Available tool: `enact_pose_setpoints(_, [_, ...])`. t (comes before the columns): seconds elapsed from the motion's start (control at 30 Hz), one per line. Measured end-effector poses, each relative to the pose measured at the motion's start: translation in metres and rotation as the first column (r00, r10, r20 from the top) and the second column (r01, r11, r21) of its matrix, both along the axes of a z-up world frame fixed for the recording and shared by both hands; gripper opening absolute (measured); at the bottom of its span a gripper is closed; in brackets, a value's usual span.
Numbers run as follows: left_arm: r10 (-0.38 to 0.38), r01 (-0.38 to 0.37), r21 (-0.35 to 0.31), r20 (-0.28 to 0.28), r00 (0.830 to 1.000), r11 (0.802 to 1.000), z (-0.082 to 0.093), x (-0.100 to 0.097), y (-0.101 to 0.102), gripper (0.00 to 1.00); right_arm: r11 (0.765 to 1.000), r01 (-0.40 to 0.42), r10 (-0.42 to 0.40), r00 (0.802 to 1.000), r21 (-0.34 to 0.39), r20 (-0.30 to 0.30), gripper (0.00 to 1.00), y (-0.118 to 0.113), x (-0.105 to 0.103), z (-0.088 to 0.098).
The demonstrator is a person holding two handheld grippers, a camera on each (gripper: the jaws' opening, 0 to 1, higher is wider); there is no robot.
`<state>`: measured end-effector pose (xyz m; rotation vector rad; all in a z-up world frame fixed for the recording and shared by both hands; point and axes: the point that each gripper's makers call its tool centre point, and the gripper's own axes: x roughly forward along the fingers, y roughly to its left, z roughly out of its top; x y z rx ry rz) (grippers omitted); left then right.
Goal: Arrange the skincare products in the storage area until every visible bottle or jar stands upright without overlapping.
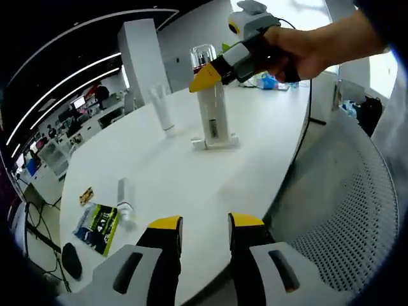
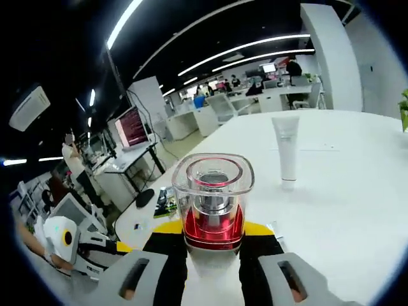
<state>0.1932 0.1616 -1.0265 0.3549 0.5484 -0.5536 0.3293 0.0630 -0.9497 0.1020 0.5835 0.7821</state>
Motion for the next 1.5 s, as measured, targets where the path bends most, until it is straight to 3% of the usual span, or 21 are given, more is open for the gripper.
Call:
enact_pose_setpoints(0.13, [-0.023,0.023,0.000,-0.024,0.999,1.000,-0.004,-0.003,-0.004,0.25,0.999,0.039,-0.039,0.999,-0.014,0.012,0.24,-0.018,0.015,0.004])
enact_pose_setpoints(0.2, [-0.070,0.073,0.062,-0.048,0.996,0.995,-0.013,-0.009,-0.008,0.26,0.998,0.058,-0.058,0.998,-0.020,0.017,0.24,-0.026,0.018,0.006])
enact_pose_setpoints(0.23, [-0.096,0.100,0.084,-0.047,0.994,0.991,-0.015,-0.010,-0.011,0.25,0.997,0.068,-0.067,0.997,-0.028,0.023,0.24,-0.031,0.020,0.006])
enact_pose_setpoints(0.4, [-0.105,0.107,0.068,-0.030,0.994,0.992,-0.011,-0.011,-0.014,0.24,0.989,0.130,-0.127,0.991,-0.076,0.046,0.24,-0.057,0.029,0.003])
enact_pose_setpoints(0.53, [-0.142,0.145,0.112,-0.037,0.989,0.983,-0.016,-0.015,-0.018,0.21,0.980,0.174,-0.168,0.984,-0.101,0.065,0.24,-0.077,0.028,0.001])
enact_pose_setpoints(0.8, [-0.134,0.136,0.111,-0.022,0.991,0.984,-0.013,-0.012,-0.013,0.20,0.944,0.246,-0.238,0.969,-0.221,0.062,0.24,-0.116,0.023,-0.031])
enact_pose_setpoints(1.03, [-0.120,0.123,0.107,-0.029,0.992,0.987,-0.015,-0.012,-0.010,0.19,0.917,0.262,-0.259,0.965,-0.301,0.052,0.24,-0.130,0.010,-0.061])
enact_pose_setpoints(1.3, [-0.123,0.124,0.101,-0.019,0.992,0.987,-0.013,-0.012,-0.010,0.18,0.896,0.287,-0.273,0.958,-0.340,0.089,0.24,-0.134,0.012,-0.072])
enact_pose_setpoints(1.5, [-0.116,0.117,0.099,-0.018,0.993,0.988,-0.013,-0.012,-0.007,0.17,0.894,0.309,-0.291,0.951,-0.325,0.105,0.24,-0.132,0.015,-0.074])
